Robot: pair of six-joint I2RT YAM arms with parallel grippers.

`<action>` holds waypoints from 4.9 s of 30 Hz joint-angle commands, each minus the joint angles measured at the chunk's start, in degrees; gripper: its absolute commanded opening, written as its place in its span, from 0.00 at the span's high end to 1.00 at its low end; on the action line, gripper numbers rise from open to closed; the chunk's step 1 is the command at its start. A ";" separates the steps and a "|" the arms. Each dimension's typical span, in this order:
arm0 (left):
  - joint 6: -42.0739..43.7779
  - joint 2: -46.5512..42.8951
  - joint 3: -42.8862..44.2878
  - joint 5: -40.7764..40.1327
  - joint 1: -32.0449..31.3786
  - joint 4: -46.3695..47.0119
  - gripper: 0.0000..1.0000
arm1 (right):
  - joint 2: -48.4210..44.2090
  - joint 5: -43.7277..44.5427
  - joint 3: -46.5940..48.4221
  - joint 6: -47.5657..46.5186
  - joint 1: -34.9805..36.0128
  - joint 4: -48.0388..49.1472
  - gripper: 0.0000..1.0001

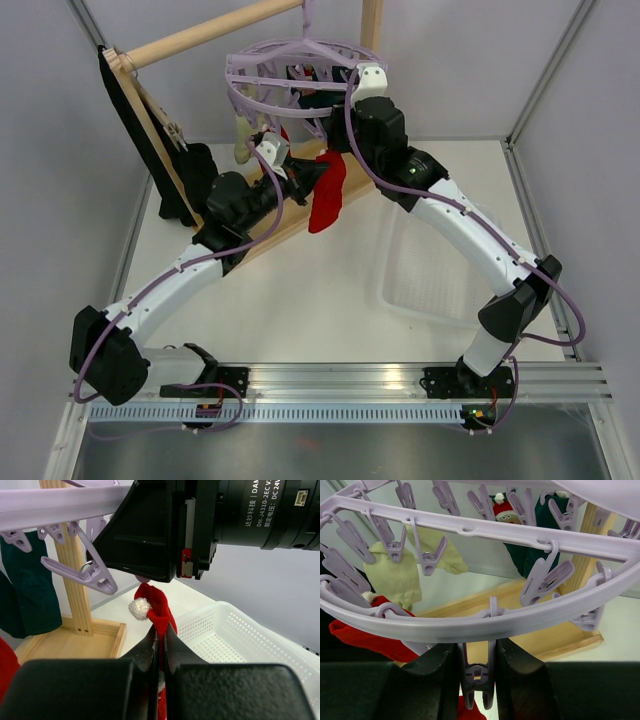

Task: Clip the socks to the hanger
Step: Open the clamp at the hanger, then clamp the sock onto the hanger.

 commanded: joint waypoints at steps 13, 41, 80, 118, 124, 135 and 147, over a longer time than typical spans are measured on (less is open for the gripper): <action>1.37 1.69 -2.93 -9.09 -1.90 5.16 0.98 | 1.56 4.18 5.00 0.83 1.32 -0.37 1.00; 8.75 3.71 -6.71 -20.17 -6.21 19.14 0.98 | 5.69 9.01 10.27 0.84 2.03 -4.50 1.00; 12.09 4.68 -6.80 -22.10 -7.97 20.28 0.98 | 6.39 10.68 11.15 0.48 2.73 -5.56 1.00; 11.39 4.51 -6.53 -23.16 -8.05 23.62 0.98 | 7.18 12.09 11.33 0.04 3.17 -5.73 1.00; 11.39 4.33 -6.53 -22.98 -8.05 23.80 0.98 | 7.27 12.27 11.33 -0.04 3.43 -5.56 1.00; 11.39 4.24 -6.45 -22.72 -8.05 23.80 0.98 | 7.19 12.00 11.33 0.04 3.52 -5.29 0.92; 11.30 4.50 -5.92 -22.28 -8.05 23.36 0.98 | 6.83 11.48 11.06 0.13 3.87 -5.29 0.59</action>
